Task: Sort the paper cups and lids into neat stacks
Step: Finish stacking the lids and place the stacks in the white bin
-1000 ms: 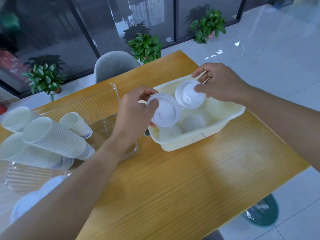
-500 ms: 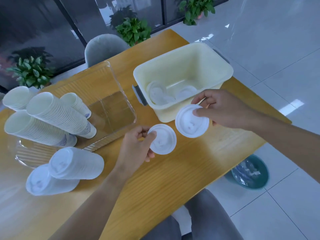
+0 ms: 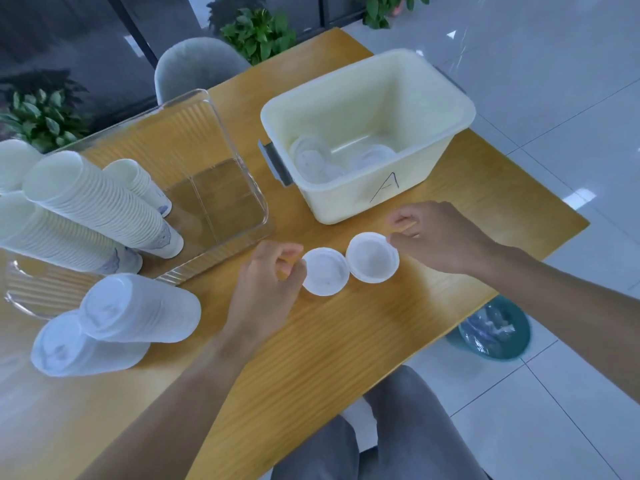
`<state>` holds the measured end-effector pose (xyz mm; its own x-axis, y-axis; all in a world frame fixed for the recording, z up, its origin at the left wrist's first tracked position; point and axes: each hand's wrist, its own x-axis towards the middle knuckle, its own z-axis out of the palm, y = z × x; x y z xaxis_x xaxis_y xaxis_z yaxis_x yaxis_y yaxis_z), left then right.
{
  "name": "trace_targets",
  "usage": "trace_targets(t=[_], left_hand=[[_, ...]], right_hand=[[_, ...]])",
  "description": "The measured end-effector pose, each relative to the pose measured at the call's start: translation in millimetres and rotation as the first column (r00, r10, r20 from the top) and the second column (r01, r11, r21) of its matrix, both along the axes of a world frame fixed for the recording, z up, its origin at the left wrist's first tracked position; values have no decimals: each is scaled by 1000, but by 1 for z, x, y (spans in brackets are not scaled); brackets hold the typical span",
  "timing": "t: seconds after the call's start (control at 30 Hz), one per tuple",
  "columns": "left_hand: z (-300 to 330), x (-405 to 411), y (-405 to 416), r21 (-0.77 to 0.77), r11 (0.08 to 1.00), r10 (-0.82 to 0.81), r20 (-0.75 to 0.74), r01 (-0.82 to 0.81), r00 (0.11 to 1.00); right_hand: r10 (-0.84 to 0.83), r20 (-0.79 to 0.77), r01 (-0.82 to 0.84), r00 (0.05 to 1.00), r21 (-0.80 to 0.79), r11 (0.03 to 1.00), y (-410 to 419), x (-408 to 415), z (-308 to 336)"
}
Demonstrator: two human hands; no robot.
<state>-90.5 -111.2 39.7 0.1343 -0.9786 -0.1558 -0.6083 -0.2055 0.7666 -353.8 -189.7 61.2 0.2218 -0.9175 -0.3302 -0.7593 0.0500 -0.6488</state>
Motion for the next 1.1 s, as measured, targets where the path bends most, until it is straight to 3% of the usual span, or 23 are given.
trace_targets(t=[0.17,0.3,0.4,0.5,0.6,0.73,0.83,0.97,1.1], left_hand=[[51,-8,-38,-362,928,-84,18,85,996],[80,-12,-91,-416,886,-135,190,204,973],[90,-12,-133,-253,908,-237,348,334,907],[90,-14,-170,67,893,-415,508,446,755],[85,-19,-198,318,797,-593,569,513,569],[66,-26,-226,521,637,-757,559,567,337],[50,-33,-237,634,565,-820,505,528,270],[40,-47,-237,661,466,-852,515,588,96],[26,-52,-240,687,460,-867,483,563,120]], right_hand=[[147,130,-136,980,-91,987,-12,13,54],[138,204,-97,969,-197,976,-39,22,78],[141,171,-108,975,-189,976,-70,23,78],[168,62,-157,984,-156,975,-103,23,73],[257,-124,-267,958,-70,961,-132,24,67],[415,-345,-388,842,146,910,-158,33,53],[519,-449,-429,727,293,855,-171,42,40],[616,-545,-468,568,402,787,-182,53,24],[625,-601,-487,498,403,775,-185,63,10]])
